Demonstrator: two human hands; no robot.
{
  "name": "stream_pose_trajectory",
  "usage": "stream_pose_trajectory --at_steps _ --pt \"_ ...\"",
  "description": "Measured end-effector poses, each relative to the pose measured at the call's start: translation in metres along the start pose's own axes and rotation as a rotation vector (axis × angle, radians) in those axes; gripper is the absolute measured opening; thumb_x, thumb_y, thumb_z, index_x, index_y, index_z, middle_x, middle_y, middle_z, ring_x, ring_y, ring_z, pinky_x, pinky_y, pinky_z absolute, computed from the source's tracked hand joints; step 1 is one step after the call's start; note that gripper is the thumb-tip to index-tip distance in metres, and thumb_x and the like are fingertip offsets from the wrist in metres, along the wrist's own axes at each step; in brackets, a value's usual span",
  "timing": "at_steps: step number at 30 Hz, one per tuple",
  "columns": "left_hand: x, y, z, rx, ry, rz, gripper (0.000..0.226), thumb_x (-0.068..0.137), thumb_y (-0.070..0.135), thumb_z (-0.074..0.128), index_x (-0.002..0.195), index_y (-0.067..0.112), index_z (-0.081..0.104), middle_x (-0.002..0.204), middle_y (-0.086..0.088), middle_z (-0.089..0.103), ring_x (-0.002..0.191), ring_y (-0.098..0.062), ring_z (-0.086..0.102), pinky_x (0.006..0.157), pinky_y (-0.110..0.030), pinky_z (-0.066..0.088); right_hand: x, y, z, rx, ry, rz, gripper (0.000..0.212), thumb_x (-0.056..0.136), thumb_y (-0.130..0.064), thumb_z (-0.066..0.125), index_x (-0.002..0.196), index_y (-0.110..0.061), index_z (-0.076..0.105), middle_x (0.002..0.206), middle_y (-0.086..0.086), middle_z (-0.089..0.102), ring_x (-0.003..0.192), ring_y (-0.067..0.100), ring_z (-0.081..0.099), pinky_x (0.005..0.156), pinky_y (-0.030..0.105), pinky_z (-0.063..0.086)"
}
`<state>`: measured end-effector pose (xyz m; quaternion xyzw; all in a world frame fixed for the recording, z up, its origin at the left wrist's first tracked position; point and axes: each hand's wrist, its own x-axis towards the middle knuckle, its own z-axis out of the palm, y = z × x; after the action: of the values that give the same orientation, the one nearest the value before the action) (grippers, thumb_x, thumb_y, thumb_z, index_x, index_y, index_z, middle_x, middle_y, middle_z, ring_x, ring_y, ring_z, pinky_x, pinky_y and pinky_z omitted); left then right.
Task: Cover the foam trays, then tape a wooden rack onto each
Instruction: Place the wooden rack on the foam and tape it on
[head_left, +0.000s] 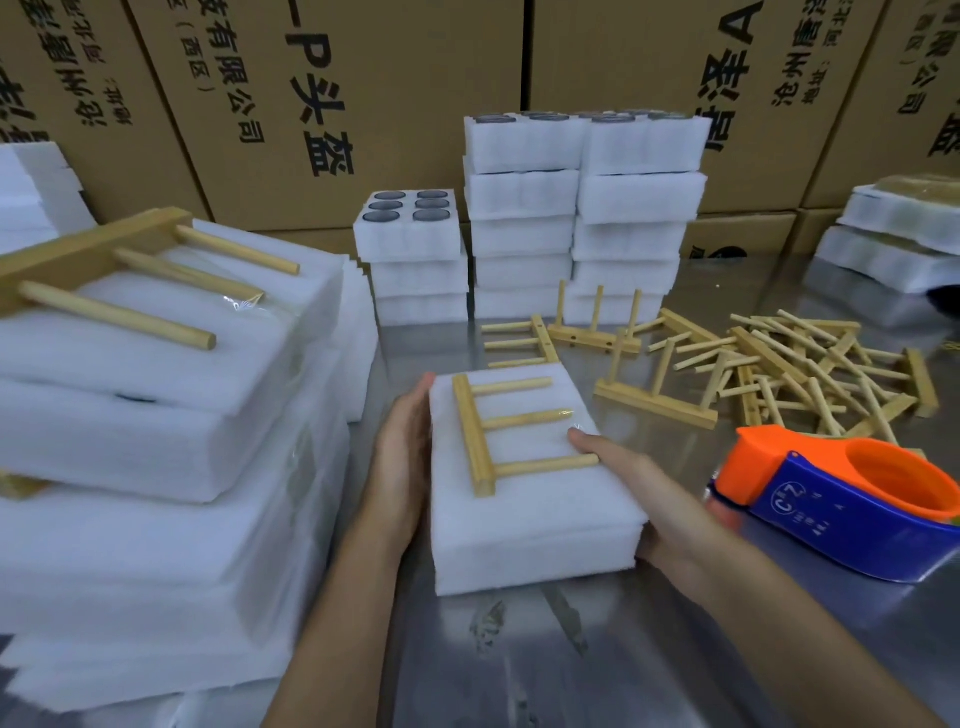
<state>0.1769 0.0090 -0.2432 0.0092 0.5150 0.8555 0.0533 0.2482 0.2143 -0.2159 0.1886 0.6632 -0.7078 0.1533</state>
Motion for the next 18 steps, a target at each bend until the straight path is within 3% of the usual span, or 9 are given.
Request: stream_pose_trajectory --at_steps 1,2,4,6,10,14,18 --pt "-0.003 0.002 0.001 0.021 -0.013 -0.022 0.033 0.094 0.04 0.055 0.112 0.025 0.078 0.117 0.001 0.074 0.108 -0.012 0.07 0.089 -0.026 0.057 -0.001 0.001 0.001 -0.006 -0.003 0.005 0.054 0.069 -0.061 0.076 0.107 -0.024 0.074 0.096 0.0 0.077 0.091 0.018 0.074 0.087 0.035 0.053" --pt "-0.004 0.002 0.0 0.02 -0.01 -0.044 0.046 0.089 0.042 0.063 0.13 0.022 0.067 0.13 -0.003 0.068 0.119 -0.019 0.065 0.102 -0.036 0.051 -0.001 0.003 0.001 -0.023 -0.004 0.005 0.056 0.067 -0.063 0.076 0.107 -0.024 0.074 0.096 -0.001 0.077 0.093 0.018 0.073 0.093 0.036 0.051" --pt "-0.006 0.003 -0.003 0.04 0.024 -0.028 0.072 0.074 0.043 0.073 0.142 0.031 0.054 0.135 0.002 0.064 0.12 -0.015 0.064 0.105 -0.04 0.047 -0.003 0.006 0.001 -0.062 -0.006 -0.004 0.065 0.059 -0.068 0.077 0.107 -0.025 0.075 0.097 -0.004 0.077 0.097 0.017 0.072 0.102 0.038 0.047" --pt "-0.008 0.003 -0.002 0.117 0.063 0.021 0.07 0.069 0.043 0.073 0.137 0.038 0.055 0.129 0.007 0.066 0.11 -0.009 0.068 0.098 -0.035 0.051 -0.004 0.008 0.001 -0.082 -0.001 0.019 0.069 0.052 -0.069 0.078 0.104 -0.023 0.076 0.095 -0.003 0.077 0.094 0.018 0.073 0.101 0.038 0.048" --pt "-0.01 -0.001 0.003 0.275 0.153 0.057 0.057 0.068 0.047 0.07 0.124 0.038 0.061 0.134 0.002 0.059 0.118 -0.015 0.061 0.103 -0.037 0.049 -0.009 0.007 -0.008 -0.201 0.018 0.044 0.057 0.046 -0.06 0.084 0.085 -0.019 0.08 0.077 -0.001 0.077 0.072 0.017 0.074 0.079 0.033 0.056" --pt "-0.01 -0.009 0.014 0.378 0.121 0.093 0.042 0.069 0.049 0.067 0.109 0.038 0.066 0.126 -0.002 0.063 0.112 -0.012 0.062 0.083 -0.025 0.045 -0.025 0.004 -0.025 -0.503 -0.106 -0.027 0.06 0.053 -0.098 0.051 0.092 -0.057 0.07 0.09 -0.014 0.076 0.082 0.008 0.074 0.081 0.029 0.058" --pt "-0.009 -0.015 0.019 0.37 0.143 0.09 0.04 0.066 0.05 0.069 0.105 0.04 0.068 0.124 0.001 0.064 0.11 -0.01 0.063 0.081 -0.025 0.045 -0.037 0.003 -0.034 -0.443 -0.161 -0.023 0.058 0.054 -0.094 0.058 0.095 -0.055 0.071 0.096 -0.014 0.076 0.089 0.007 0.073 0.091 0.032 0.054"
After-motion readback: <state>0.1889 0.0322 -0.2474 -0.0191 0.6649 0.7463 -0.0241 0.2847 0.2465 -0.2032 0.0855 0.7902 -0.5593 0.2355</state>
